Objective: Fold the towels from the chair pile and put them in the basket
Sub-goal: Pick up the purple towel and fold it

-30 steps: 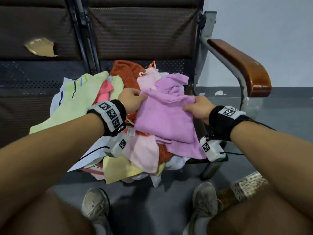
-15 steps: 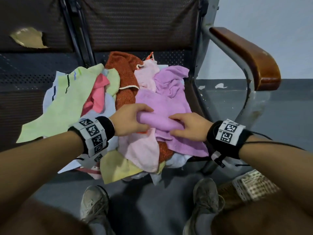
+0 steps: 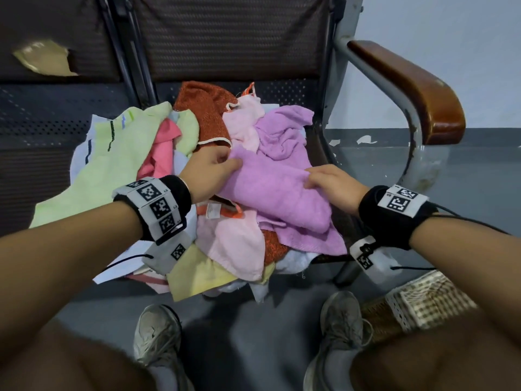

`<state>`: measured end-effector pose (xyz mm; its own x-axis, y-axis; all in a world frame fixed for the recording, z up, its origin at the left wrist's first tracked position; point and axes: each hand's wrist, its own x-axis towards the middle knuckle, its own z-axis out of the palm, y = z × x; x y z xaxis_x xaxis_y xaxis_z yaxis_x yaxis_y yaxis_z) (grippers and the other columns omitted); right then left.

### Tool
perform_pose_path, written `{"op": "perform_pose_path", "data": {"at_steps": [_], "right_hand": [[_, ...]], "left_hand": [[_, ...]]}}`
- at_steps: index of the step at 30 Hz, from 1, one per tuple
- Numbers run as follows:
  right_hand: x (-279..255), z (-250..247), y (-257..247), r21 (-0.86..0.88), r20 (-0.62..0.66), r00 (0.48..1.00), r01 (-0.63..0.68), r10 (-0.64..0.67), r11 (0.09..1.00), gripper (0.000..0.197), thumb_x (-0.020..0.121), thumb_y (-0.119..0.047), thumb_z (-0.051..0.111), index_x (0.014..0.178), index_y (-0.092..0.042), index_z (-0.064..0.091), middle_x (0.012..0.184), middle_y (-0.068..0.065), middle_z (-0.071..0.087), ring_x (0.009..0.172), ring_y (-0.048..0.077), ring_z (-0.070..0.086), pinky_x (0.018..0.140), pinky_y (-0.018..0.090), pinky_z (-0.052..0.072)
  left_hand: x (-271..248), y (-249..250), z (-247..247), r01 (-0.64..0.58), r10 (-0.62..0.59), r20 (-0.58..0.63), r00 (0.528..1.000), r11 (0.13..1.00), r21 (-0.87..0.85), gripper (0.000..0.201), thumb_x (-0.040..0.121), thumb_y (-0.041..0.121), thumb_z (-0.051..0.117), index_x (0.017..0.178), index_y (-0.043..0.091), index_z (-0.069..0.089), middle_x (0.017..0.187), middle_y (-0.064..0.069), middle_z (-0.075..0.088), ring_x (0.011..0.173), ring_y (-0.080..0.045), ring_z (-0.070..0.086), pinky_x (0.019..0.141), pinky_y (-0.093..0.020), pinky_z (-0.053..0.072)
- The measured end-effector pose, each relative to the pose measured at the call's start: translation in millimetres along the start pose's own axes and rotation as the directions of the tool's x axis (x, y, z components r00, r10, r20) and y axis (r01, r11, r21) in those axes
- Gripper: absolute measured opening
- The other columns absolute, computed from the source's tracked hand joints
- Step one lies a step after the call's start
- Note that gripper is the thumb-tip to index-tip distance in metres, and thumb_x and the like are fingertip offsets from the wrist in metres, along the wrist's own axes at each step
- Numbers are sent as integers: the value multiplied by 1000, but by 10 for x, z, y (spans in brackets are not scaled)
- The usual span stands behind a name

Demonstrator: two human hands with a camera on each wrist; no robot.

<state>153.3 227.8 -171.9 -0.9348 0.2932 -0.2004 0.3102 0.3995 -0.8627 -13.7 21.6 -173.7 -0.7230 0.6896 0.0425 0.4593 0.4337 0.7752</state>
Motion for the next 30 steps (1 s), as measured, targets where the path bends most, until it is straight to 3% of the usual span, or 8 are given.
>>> {"op": "perform_pose_path", "data": {"at_steps": [4,8,12,17,20,23,26,30], "right_hand": [[108,45,58,-75,67,994,-81,86,994,27,92,-35,69,91,-7,69,92,6,73,82,19,66,79,33,53],[195,70,147,-260,23,988,-142,154,955,35,94,-37,65,105,-4,69,104,12,72,95,24,68,89,35,52],[224,81,126,-268,7,981,-183,192,946,39,94,-39,63,102,-2,70,102,12,73,96,27,68,90,37,53],[165,69,80,-403,-6,980,-184,199,896,37,89,-29,66,62,-12,47,64,3,46,62,18,43,59,30,35],[85,-13,2,-415,12,993,-102,117,904,19,88,-24,66,103,-13,62,95,8,61,86,21,61,77,31,50],[-44,-136,-229,-148,-15,998,62,-65,987,72,85,-26,75,148,-19,39,139,2,56,124,19,58,106,39,48],[-182,-209,-510,139,-51,978,209,-204,968,53,83,-22,76,133,-23,60,122,-1,71,114,15,67,97,34,55],[-399,-305,-630,355,-199,976,151,-83,923,36,82,-20,78,116,-12,70,109,5,76,102,20,73,85,34,58]], "left_hand": [[143,-67,105,116,-88,-134,987,969,217,38,96,41,55,88,5,64,86,-11,64,83,-27,57,72,-34,41],[176,-95,65,335,-312,-120,942,880,336,68,92,69,39,106,9,66,102,-17,69,95,-35,64,75,-33,43],[102,-20,95,509,-526,85,846,845,161,89,73,90,39,75,6,68,59,-8,70,42,-20,61,42,-21,44],[37,130,201,297,-297,-30,954,955,-10,40,79,56,71,78,17,66,75,-5,70,69,-25,68,68,-38,58],[-30,391,243,205,-231,-49,972,927,-314,19,79,31,78,81,17,66,76,-1,69,68,-19,63,69,-36,55],[-91,747,217,156,-185,-9,983,856,-492,33,71,16,76,100,3,64,93,-15,67,81,-24,64,77,-42,57],[-147,1083,179,97,-103,22,994,814,-573,36,73,10,70,107,1,63,93,-11,65,85,-23,62,74,-37,52],[-162,1319,230,69,-57,40,998,732,-677,33,78,16,72,110,15,63,96,-2,68,82,-16,65,68,-27,50]]}}
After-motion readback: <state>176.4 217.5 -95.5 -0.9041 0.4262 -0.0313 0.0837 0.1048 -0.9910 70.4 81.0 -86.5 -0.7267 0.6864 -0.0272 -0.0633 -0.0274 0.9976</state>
